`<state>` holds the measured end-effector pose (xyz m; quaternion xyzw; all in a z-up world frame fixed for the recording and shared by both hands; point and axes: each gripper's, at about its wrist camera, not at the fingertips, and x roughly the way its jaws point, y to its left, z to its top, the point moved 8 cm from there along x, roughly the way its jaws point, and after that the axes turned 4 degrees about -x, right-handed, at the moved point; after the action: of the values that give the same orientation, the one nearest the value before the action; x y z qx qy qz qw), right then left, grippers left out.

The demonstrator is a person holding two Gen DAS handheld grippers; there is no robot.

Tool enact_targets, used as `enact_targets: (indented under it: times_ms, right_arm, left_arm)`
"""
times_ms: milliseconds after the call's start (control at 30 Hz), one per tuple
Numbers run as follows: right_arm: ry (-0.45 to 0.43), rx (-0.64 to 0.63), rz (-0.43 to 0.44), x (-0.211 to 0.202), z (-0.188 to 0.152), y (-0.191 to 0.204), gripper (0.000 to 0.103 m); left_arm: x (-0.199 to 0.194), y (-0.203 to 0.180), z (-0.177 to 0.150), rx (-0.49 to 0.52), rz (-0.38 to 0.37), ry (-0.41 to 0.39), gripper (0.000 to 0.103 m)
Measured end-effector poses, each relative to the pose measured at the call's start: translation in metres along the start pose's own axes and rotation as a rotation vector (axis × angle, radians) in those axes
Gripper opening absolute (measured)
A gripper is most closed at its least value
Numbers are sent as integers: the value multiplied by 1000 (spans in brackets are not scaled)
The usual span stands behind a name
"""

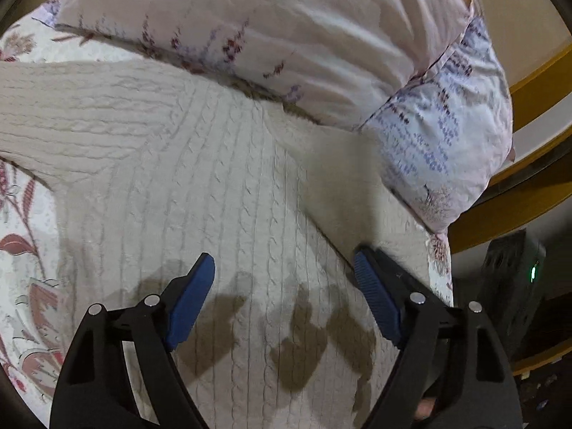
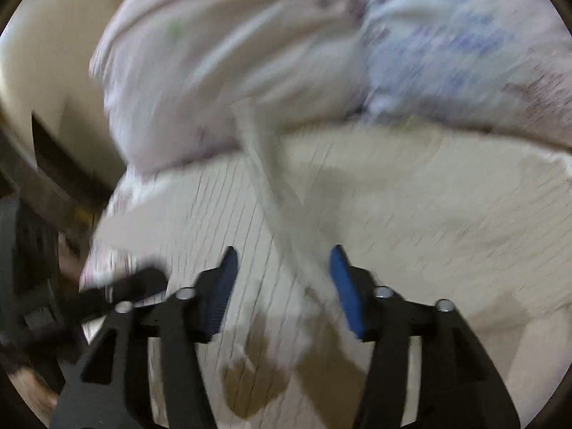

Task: Fold small clothes

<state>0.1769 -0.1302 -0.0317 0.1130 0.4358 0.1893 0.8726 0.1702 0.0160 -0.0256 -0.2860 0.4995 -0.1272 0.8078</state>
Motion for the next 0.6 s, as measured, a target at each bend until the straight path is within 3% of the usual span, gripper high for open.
enact_targets:
  times_ms: [67,167,333,467,600]
  right_arm:
    - [1,31,20,-4,-9,-4,58]
    - [-28,190,29,-22,-19,-42,58]
    - [-151,654,30,-68,-47,-153,48]
    - [-217,890,42,-90,-74,-214,37]
    - [-249,941,41,-89,-73,-226,33]
  left_arm:
    - [12,2,-3,-12,6,38,77]
    - [26,6,-5,-47,8,76,72]
    - [40,15,-4,-110,27,105,59]
    - [41,22,4,-123,53,95,46]
    - [47,23,16,-121,71,95,39]
